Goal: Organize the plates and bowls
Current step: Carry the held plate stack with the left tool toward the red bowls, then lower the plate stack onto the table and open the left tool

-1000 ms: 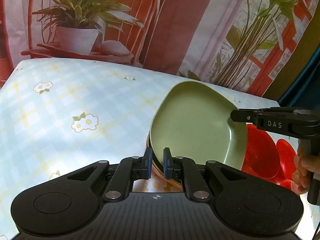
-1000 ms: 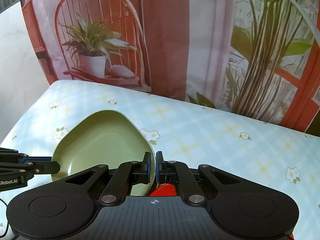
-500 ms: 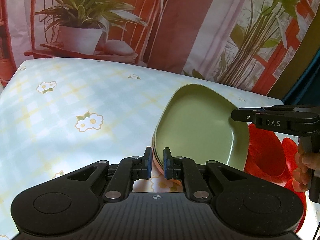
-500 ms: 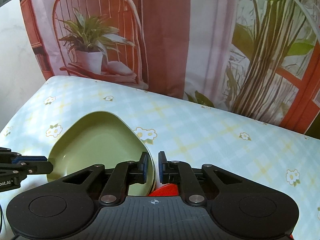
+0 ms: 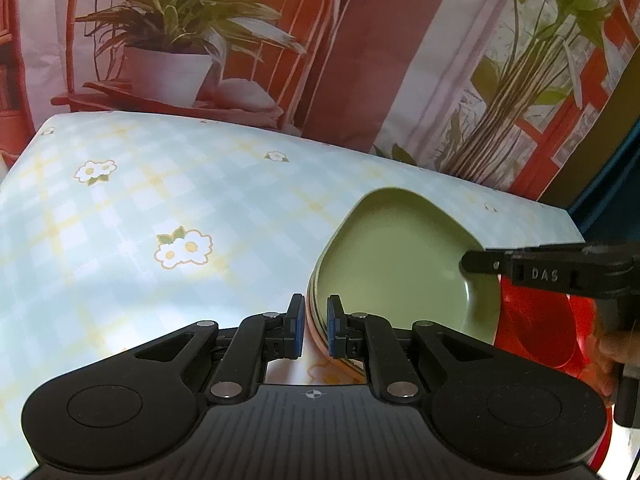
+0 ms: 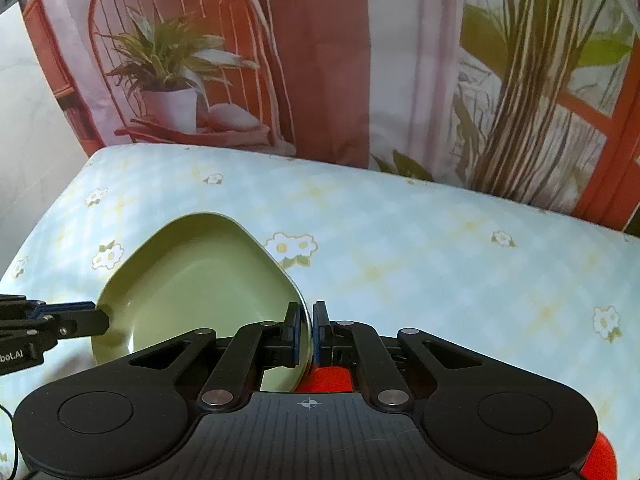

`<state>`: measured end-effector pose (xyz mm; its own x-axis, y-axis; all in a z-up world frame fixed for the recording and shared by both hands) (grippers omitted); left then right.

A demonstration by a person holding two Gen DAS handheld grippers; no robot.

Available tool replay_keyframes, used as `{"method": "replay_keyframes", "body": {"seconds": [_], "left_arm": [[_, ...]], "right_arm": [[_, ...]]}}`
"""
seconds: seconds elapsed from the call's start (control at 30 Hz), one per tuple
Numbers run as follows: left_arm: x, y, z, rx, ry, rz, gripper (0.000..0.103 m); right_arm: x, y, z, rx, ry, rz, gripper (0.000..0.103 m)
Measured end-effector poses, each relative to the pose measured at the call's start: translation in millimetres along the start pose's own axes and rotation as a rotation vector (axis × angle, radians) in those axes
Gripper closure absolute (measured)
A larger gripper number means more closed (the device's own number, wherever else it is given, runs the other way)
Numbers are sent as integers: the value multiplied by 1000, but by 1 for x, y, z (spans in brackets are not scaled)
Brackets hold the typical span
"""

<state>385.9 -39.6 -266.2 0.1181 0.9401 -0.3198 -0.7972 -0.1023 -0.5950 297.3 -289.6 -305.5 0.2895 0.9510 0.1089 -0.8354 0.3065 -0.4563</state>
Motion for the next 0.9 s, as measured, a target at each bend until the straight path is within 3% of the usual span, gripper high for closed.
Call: {"method": "replay_keyframes", "body": {"seconds": [0.4,0.6,0.8,0.9], "left_arm": [[2,-2,-4,14,8,13,87],[10,-4,-6,17,5,40,75],[4,-7,-3,0,-17,9,75],[-1,-13,4,-26,-10,-2,75]], "right_arm": [[0,2,-3,33,5,-1,97],[0,4,-4,44,4,2,97],[0,4,-3,43,9,-2,97],[1,3,3,21,7,-8,90]]}}
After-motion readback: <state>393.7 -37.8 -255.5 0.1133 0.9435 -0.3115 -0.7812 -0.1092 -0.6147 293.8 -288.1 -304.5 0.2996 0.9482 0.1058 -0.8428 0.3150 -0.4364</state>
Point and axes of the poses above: each gripper's, at about its wrist camera, not at the fingertips, and z roughly against the way its jaws point, x to its left, y to its underside, the point moved 10 cm from there along -z, roughly the way its jaws point, and after that the axes turned 7 degrees about z, right-handed, at the moved point
